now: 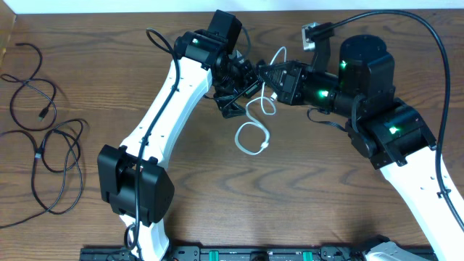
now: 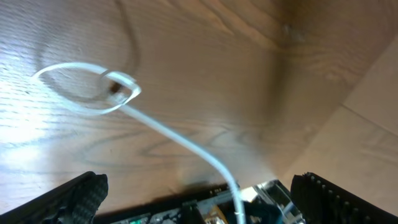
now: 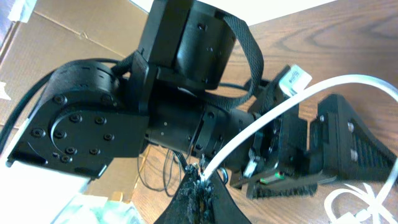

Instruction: Untangle cables

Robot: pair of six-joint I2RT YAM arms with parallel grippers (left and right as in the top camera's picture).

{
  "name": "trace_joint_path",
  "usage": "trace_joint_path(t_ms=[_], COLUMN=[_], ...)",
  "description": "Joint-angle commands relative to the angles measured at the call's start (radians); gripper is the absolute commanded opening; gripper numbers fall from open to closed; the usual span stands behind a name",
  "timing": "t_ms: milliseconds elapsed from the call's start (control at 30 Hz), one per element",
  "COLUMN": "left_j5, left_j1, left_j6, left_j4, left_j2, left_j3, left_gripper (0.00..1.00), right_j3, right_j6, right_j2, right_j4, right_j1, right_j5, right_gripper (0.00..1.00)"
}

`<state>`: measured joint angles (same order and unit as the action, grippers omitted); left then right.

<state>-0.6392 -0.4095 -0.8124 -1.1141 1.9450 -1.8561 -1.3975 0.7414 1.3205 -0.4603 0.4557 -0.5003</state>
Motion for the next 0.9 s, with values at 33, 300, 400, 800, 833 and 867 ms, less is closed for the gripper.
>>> trace_joint_path(t_ms=[33,300,400,800,833,867], left_j5=[-0.057,-0.057,-0.057,-0.057,-0.057,-0.057], left_j1=[0.0,-0.002,-0.002,-0.002,-0.002,-0.002], left_j6=[-0.006,-0.055,-0.058,-0.058,-0.058,-0.058], left_j4=[-0.01,-0.009,-0.009,-0.01,-0.01,-0.01], left_j2=[0.01,0.01,0.01,0.01,0.01,0.01], left_j3=[0.005,0.005,0.005,0.005,0.005,0.005], left_gripper=[0.96,0.93,0.93,0.73,0.74,0.74], right_j3=[-0.006,-0.006,-0.006,-0.006,-0.006,-0.006], right_j6=[-0.024,-0.018,-0.018,-0.018,-0.027,-0.037], right_j2=[0.003,0.003,0.003,0.003,0.003,0.003], right_j4=[0.036,0.079,0.079,0.071,0.071,0.071], right_j1=[0.009,0.038,0.058,0.071,0.071,0.071], right_j5=[0.012,0.013,0.032,0.053,0.054,0.058], right_gripper=[0.01,0.01,0.01,0.01,0.01,0.01])
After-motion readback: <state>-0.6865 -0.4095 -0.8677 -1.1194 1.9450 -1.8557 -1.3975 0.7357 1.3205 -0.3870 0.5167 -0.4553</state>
